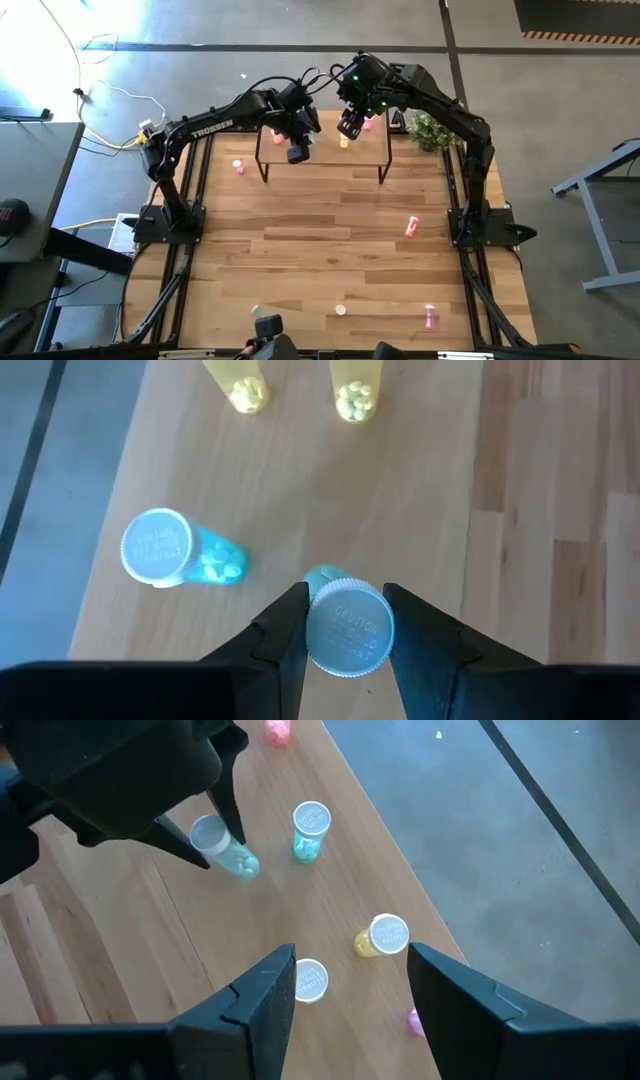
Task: Pick and place medicine bottles onto shelf by color
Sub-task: Put the right blue pill bottle on the shelf aligned with the other blue pill bottle
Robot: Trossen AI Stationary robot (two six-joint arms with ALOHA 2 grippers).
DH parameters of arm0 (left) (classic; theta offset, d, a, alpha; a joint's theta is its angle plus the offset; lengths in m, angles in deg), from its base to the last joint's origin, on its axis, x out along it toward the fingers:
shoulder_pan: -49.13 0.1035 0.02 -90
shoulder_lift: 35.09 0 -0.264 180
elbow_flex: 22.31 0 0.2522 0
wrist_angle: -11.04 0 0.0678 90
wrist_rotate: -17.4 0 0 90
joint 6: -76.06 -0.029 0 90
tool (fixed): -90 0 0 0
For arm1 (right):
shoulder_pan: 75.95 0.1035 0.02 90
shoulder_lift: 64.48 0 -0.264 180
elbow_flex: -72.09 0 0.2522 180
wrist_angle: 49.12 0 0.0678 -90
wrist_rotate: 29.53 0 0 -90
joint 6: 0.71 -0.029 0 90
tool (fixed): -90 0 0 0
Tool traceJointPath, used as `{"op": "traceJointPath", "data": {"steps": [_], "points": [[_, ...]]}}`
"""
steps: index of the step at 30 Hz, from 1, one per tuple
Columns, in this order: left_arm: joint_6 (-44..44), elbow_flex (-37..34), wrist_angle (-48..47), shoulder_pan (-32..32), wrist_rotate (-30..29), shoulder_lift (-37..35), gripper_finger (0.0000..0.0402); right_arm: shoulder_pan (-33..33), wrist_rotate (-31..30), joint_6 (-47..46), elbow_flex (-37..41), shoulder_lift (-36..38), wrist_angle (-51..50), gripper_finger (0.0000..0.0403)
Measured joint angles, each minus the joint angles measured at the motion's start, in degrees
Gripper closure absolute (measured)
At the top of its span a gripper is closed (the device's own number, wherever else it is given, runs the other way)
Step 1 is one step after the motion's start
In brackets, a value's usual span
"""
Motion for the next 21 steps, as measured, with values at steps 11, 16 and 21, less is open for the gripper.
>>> {"op": "traceJointPath", "data": {"steps": [11, 16, 21], "points": [[-1.6, 0.0, -0.3, 0.1, 0.8, 0.0, 0.0293, 0.0, 0.0, 0.0, 0.0, 0.0, 0.0, 0.0218], [-2.7, 0.0, -0.5, 0.1, 0.9, 0.0, 0.0295, 0.0, 0.2, 0.0, 0.0, 0.0, 0.0, 0.0218], [-4.4, 0.0, -2.1, 0.1, 0.4, 0.0, 0.0295, 0.0, 0.3, 0.0, 0.0, 0.0, 0.0, 0.0218]]}}
